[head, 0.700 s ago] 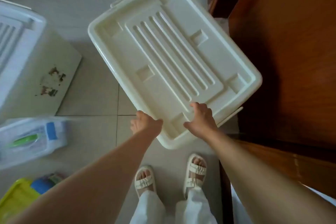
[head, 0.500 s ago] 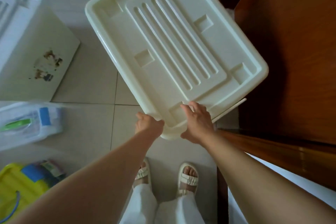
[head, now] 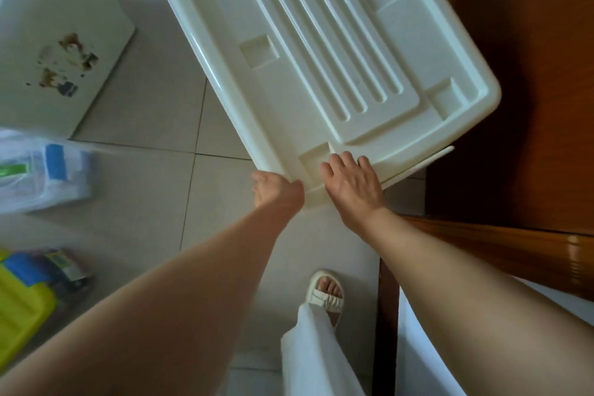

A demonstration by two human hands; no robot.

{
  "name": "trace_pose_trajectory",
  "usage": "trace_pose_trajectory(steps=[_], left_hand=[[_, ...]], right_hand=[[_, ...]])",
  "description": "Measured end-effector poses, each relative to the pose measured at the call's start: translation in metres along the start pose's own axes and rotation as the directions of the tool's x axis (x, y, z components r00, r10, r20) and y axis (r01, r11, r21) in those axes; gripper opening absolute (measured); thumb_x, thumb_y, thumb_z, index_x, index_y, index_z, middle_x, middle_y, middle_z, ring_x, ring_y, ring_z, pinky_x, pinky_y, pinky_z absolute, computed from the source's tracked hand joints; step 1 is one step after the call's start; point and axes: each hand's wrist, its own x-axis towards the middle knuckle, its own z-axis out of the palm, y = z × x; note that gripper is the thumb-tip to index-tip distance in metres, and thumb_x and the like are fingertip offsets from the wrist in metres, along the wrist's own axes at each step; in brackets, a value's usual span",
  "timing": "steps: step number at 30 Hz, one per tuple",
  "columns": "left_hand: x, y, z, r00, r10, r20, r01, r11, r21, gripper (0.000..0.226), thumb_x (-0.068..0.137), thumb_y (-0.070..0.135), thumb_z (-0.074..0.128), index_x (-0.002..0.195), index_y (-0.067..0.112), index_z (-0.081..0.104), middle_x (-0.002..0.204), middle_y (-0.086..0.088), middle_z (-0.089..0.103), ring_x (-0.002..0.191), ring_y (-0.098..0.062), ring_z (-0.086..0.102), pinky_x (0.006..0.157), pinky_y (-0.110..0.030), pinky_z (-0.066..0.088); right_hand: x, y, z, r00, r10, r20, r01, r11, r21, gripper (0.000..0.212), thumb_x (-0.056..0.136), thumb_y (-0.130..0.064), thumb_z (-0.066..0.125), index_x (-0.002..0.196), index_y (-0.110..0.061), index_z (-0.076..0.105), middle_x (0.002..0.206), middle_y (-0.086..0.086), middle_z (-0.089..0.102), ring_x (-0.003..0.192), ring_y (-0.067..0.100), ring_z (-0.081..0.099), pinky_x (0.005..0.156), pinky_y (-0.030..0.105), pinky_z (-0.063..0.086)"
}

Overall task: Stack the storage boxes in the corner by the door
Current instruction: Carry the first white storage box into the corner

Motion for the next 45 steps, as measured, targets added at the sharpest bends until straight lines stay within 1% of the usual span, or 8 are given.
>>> trace_pose_trajectory(steps=[4, 9, 21, 31, 37, 39, 41, 45], left_hand=[[0.008, -0.001, -0.025, 1.0, 0.008, 0.008, -0.008, 0.999, -0.035, 0.058, 0.084, 0.03, 0.06, 0.124, -0.002, 0.032, 0.124, -0.019, 0.053, 0.115, -0.038, 0.058, 0.098, -0.043, 0.049], [0.027, -0.006, -0.088, 0.999, -0.027, -0.039, 0.024, 0.998, -0.063, 0.054, 0.08, 0.026, 0.061, 0.123, 0.003, 0.038, 0.123, -0.014, 0.057, 0.113, -0.035, 0.058, 0.095, -0.042, 0.051], [0.092, -0.045, -0.217, 0.993, 0.044, -0.106, -0.029, 0.991, 0.134, 0.05, 0.085, 0.031, 0.055, 0.128, 0.008, 0.042, 0.125, -0.016, 0.056, 0.112, -0.037, 0.057, 0.094, -0.043, 0.05], [0.126, -0.078, -0.234, 0.999, 0.047, -0.015, -0.044, 0.986, 0.161, 0.052, 0.087, 0.028, 0.056, 0.131, 0.01, 0.035, 0.131, -0.018, 0.048, 0.113, -0.039, 0.055, 0.094, -0.047, 0.051], [0.128, -0.081, -0.233, 0.998, 0.057, -0.011, -0.055, 0.989, 0.137, 0.053, 0.087, 0.028, 0.058, 0.131, 0.011, 0.036, 0.129, -0.017, 0.049, 0.112, -0.037, 0.056, 0.094, -0.046, 0.051], [0.127, -0.079, -0.238, 0.999, 0.051, 0.012, -0.052, 0.988, 0.148, 0.06, 0.084, 0.032, 0.063, 0.133, 0.012, 0.035, 0.129, -0.017, 0.051, 0.112, -0.036, 0.056, 0.096, -0.044, 0.05], [0.123, -0.074, -0.246, 0.998, 0.041, 0.051, -0.048, 0.987, 0.155, 0.071, 0.082, 0.037, 0.067, 0.139, 0.012, 0.031, 0.133, -0.017, 0.048, 0.115, -0.036, 0.054, 0.1, -0.044, 0.047], [0.109, -0.05, -0.267, 0.998, 0.051, 0.03, -0.056, 0.974, 0.221, 0.082, 0.085, 0.041, 0.064, 0.146, 0.007, 0.022, 0.144, -0.021, 0.035, 0.129, -0.036, 0.042, 0.106, -0.043, 0.038]], right_hand=[[0.011, -0.017, -0.02, 0.996, -0.015, -0.093, 0.015, 1.0, 0.004, 0.051, 0.02, 0.006, 0.056, 0.068, -0.01, 0.061, 0.066, 0.006, 0.059, 0.061, 0.025, 0.06, 0.052, 0.028, 0.042], [0.038, -0.058, -0.053, 0.985, -0.057, -0.162, 0.061, 0.998, 0.025, 0.045, 0.023, 0.0, 0.05, 0.065, -0.012, 0.06, 0.061, 0.003, 0.057, 0.055, 0.022, 0.057, 0.053, 0.025, 0.025], [0.115, -0.19, -0.085, 0.972, -0.017, -0.235, 0.039, 0.995, 0.087, 0.026, 0.036, -0.002, 0.046, 0.055, -0.016, 0.057, 0.051, 0.0, 0.049, 0.043, 0.017, 0.049, 0.05, 0.024, 0.037], [0.138, -0.239, -0.058, 0.976, 0.048, -0.211, -0.026, 0.994, 0.107, 0.026, 0.049, 0.003, 0.036, 0.049, -0.017, 0.054, 0.046, -0.001, 0.046, 0.039, 0.016, 0.046, 0.049, 0.024, 0.037], [0.133, -0.233, -0.06, 0.995, -0.029, -0.094, 0.044, 0.986, 0.159, 0.029, 0.033, 0.0, 0.06, 0.056, -0.017, 0.057, 0.053, -0.001, 0.051, 0.044, 0.016, 0.05, 0.049, 0.024, 0.036], [0.128, -0.218, -0.07, 0.995, -0.088, 0.039, 0.078, 0.977, 0.2, 0.049, 0.036, -0.013, 0.085, 0.079, -0.013, 0.062, 0.075, 0.004, 0.059, 0.063, 0.02, 0.059, 0.062, 0.029, 0.043], [0.125, -0.202, -0.077, 0.98, -0.119, 0.161, 0.068, 0.953, 0.294, 0.059, 0.061, -0.033, 0.085, 0.106, -0.008, 0.056, 0.105, 0.01, 0.056, 0.092, 0.027, 0.059, 0.083, 0.035, 0.043], [0.112, -0.174, -0.106, 0.989, 0.08, 0.125, -0.111, 0.958, 0.265, 0.046, 0.052, -0.032, 0.088, 0.08, -0.01, 0.06, 0.084, 0.007, 0.06, 0.071, 0.023, 0.061, 0.063, 0.031, 0.049]])
